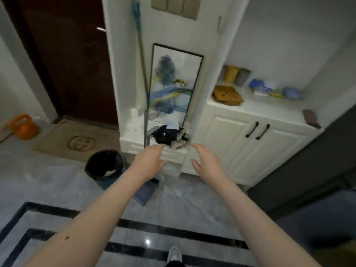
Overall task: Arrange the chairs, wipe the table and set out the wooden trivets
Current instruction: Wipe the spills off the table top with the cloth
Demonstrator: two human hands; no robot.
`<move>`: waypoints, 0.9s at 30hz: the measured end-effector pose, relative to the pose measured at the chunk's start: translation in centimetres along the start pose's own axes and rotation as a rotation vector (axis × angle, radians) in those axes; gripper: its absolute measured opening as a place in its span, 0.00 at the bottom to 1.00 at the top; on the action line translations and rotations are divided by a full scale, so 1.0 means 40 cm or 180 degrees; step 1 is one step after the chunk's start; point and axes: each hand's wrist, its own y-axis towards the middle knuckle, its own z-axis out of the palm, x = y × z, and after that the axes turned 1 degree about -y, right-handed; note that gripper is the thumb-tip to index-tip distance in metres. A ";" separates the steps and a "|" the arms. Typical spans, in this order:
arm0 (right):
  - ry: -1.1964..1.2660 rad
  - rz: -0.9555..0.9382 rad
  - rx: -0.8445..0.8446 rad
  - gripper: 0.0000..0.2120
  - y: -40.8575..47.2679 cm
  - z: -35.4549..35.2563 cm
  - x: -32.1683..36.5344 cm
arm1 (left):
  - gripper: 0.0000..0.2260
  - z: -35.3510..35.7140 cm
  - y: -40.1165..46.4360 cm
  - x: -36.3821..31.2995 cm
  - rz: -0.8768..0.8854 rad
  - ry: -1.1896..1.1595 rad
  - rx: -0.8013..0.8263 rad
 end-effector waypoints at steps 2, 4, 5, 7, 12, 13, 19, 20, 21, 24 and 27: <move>0.0054 0.0288 -0.0158 0.24 -0.037 -0.035 -0.095 | 0.26 0.034 0.064 -0.083 0.0287 0.0038 0.0119; 0.0111 0.0565 -0.0322 0.23 -0.071 -0.070 -0.196 | 0.27 0.071 0.130 -0.177 0.0571 0.0098 0.0192; 0.0134 0.0646 -0.0374 0.23 -0.081 -0.080 -0.230 | 0.26 0.085 0.154 -0.210 0.0673 0.0112 0.0188; 0.0132 0.0829 -0.0475 0.24 -0.097 -0.117 -0.329 | 0.26 0.128 0.223 -0.310 0.0907 0.0179 0.0179; -0.0049 0.1054 -0.0629 0.24 -0.099 -0.203 -0.541 | 0.26 0.217 0.364 -0.526 0.1249 0.0105 0.0266; -0.0072 0.1082 -0.0663 0.24 -0.097 -0.222 -0.575 | 0.26 0.228 0.385 -0.559 0.1285 0.0062 0.0263; -0.0058 0.1274 -0.0752 0.24 -0.090 -0.319 -0.759 | 0.26 0.290 0.505 -0.735 0.1408 0.0023 0.0362; -0.0044 0.1301 -0.0787 0.24 -0.087 -0.331 -0.787 | 0.26 0.297 0.531 -0.763 0.1442 0.0000 0.0366; -0.0038 0.1330 -0.0808 0.24 -0.084 -0.340 -0.808 | 0.26 0.302 0.553 -0.784 0.1487 -0.0013 0.0361; -0.0045 0.1434 -0.0906 0.24 -0.059 -0.354 -0.884 | 0.26 0.321 0.628 -0.845 0.1664 -0.0097 0.0370; -0.0056 0.1543 -0.0937 0.24 -0.018 -0.357 -0.945 | 0.26 0.343 0.711 -0.888 0.1769 -0.0122 0.0427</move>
